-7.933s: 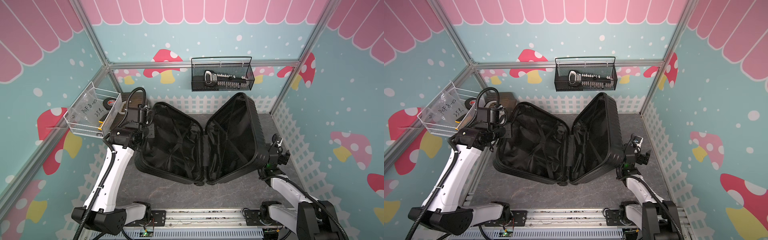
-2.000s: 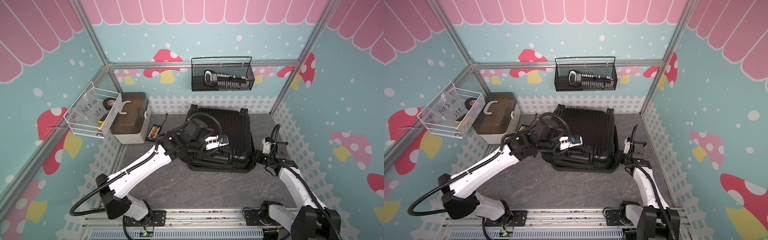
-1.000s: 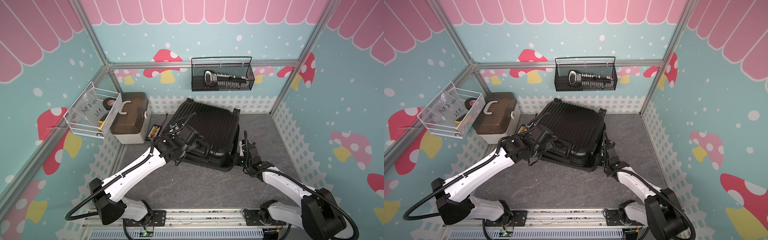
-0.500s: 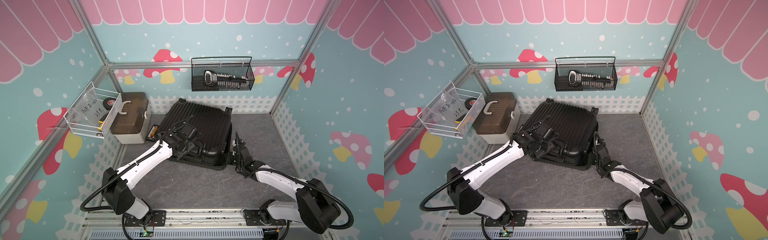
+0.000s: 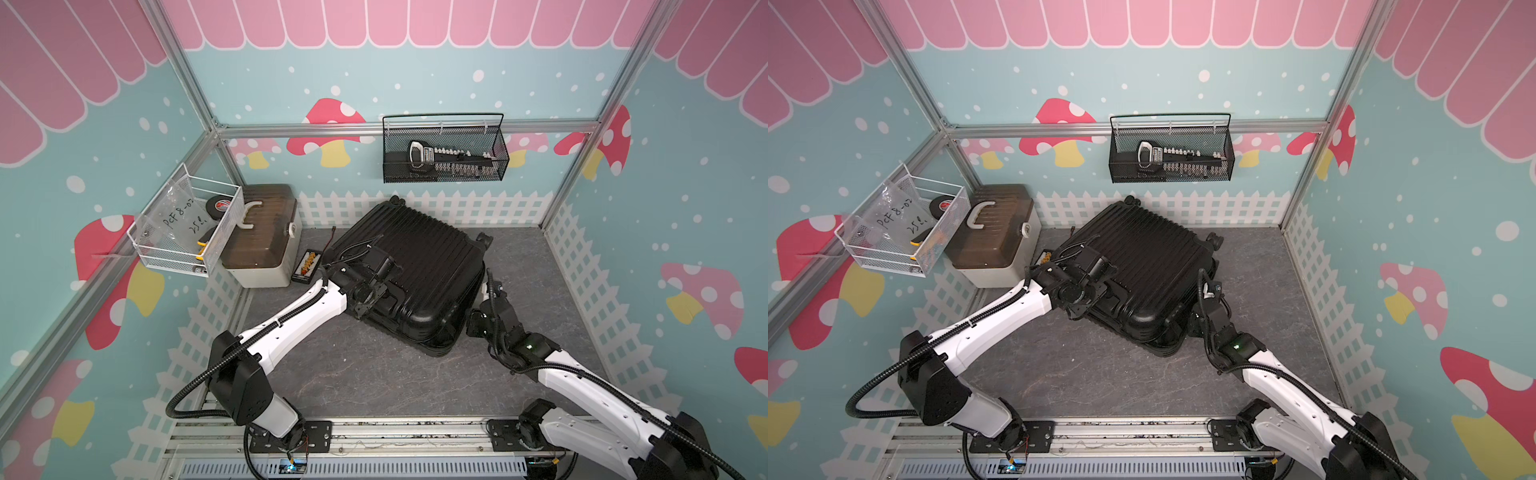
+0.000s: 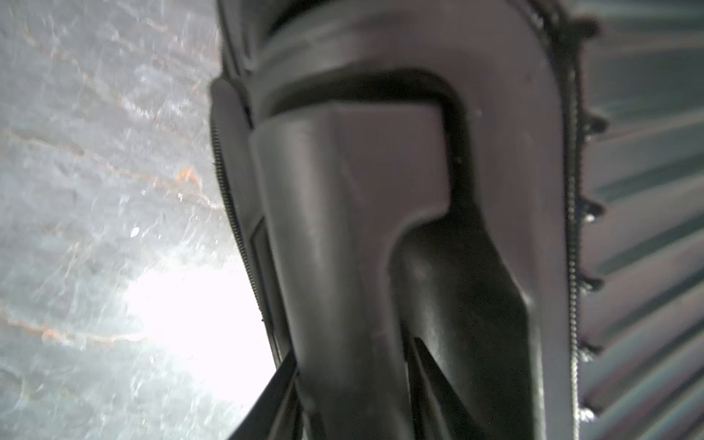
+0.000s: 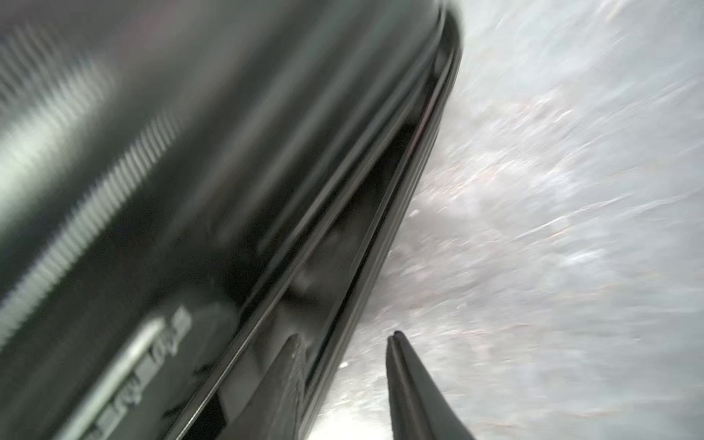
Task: Close the suitcase zippers
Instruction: Adjust the suitcase at the center of the board.
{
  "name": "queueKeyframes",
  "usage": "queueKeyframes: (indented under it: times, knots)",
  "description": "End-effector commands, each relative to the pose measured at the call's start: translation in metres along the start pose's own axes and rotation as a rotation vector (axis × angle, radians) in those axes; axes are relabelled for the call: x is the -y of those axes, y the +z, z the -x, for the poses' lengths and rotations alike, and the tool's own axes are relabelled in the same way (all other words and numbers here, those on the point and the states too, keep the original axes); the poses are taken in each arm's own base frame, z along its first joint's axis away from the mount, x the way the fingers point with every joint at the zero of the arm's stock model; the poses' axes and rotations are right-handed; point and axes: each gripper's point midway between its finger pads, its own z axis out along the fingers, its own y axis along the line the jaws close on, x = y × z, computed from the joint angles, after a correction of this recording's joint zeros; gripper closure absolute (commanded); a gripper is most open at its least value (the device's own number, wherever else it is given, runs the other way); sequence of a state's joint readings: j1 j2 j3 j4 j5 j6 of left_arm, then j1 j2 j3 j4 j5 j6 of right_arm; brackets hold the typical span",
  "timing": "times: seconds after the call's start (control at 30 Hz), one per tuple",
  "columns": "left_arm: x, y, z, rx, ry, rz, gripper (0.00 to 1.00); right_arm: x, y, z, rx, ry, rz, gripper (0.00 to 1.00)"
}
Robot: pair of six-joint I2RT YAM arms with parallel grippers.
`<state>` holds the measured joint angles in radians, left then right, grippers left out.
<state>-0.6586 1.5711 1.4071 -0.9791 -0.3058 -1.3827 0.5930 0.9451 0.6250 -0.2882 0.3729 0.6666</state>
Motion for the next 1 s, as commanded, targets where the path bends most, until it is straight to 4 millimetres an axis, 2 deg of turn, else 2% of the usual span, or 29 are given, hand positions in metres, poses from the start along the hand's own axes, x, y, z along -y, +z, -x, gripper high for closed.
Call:
queueKeyframes:
  times: [0.0,0.13,0.3,0.4,0.6,0.77,0.87,0.97]
  knots:
    - [-0.014,0.018,0.018,0.078,0.169,0.102,0.75,0.033,-0.015,0.013,0.019,-0.087,-0.164,0.57]
    - [0.010,0.011,0.049,0.125,0.366,0.059,0.85,0.051,-0.020,0.029,0.027,-0.076,-0.197,0.57]
    - [0.034,0.026,0.071,0.037,0.570,-0.003,1.00,0.077,-0.023,0.046,0.028,-0.022,-0.219,0.57]
    - [0.047,0.031,0.082,0.024,0.641,-0.029,1.00,0.087,-0.019,0.046,0.005,-0.014,-0.235,0.56]
    - [0.082,0.023,0.105,0.037,0.755,-0.171,1.00,0.107,-0.008,0.037,-0.046,0.056,-0.244,0.56]
    - [0.112,0.019,0.112,0.004,0.822,-0.330,1.00,0.120,0.001,0.030,-0.079,0.131,-0.223,0.57]
    - [0.122,0.022,0.125,0.000,0.831,-0.355,1.00,0.129,0.006,0.024,-0.100,0.183,-0.228,0.57]
    - [0.123,0.022,0.131,-0.029,0.828,-0.348,1.00,0.123,0.016,0.018,-0.119,0.208,-0.173,0.57]
